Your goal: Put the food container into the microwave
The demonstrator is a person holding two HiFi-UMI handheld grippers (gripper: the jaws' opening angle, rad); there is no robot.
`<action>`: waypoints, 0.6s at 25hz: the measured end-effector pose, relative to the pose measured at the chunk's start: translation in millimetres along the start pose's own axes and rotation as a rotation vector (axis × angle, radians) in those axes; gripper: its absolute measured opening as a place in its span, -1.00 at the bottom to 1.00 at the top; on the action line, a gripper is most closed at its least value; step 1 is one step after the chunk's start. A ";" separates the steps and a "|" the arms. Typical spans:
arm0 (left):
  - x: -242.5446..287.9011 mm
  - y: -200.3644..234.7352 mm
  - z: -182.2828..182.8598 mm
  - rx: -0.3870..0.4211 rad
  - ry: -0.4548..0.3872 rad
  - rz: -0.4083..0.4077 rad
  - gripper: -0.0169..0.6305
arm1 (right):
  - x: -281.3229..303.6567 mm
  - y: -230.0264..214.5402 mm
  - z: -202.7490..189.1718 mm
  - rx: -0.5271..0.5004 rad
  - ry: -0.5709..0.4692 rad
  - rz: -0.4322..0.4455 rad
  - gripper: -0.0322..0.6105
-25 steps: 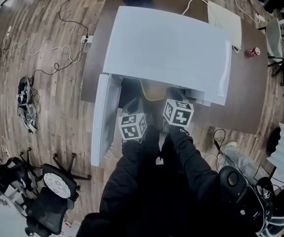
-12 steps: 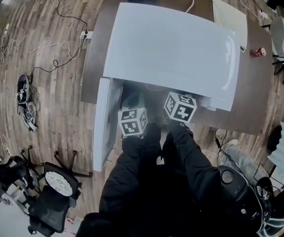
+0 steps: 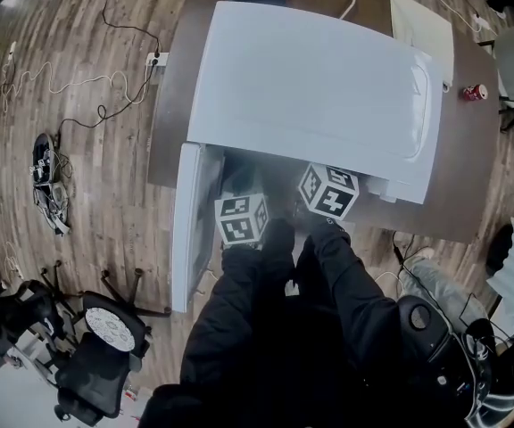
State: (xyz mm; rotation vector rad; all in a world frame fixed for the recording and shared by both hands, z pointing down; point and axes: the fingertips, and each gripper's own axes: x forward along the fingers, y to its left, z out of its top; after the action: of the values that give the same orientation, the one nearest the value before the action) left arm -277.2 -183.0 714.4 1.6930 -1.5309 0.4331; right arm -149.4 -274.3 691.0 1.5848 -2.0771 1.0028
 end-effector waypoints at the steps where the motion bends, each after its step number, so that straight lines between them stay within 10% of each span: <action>1: -0.3 0.4 -0.2 0.000 0.000 0.000 -0.84 | -0.1 0.4 0.6 0.000 -0.005 0.000 -0.78; 15: -7.4 1.4 -2.8 -0.002 -0.005 -0.005 -0.84 | -4.3 8.7 8.2 0.000 -0.064 0.039 -0.64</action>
State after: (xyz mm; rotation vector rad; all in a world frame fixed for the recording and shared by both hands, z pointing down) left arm -279.4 -175.9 711.3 1.6972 -1.5298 0.4242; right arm -155.0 -276.0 679.7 1.6018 -2.1588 0.9774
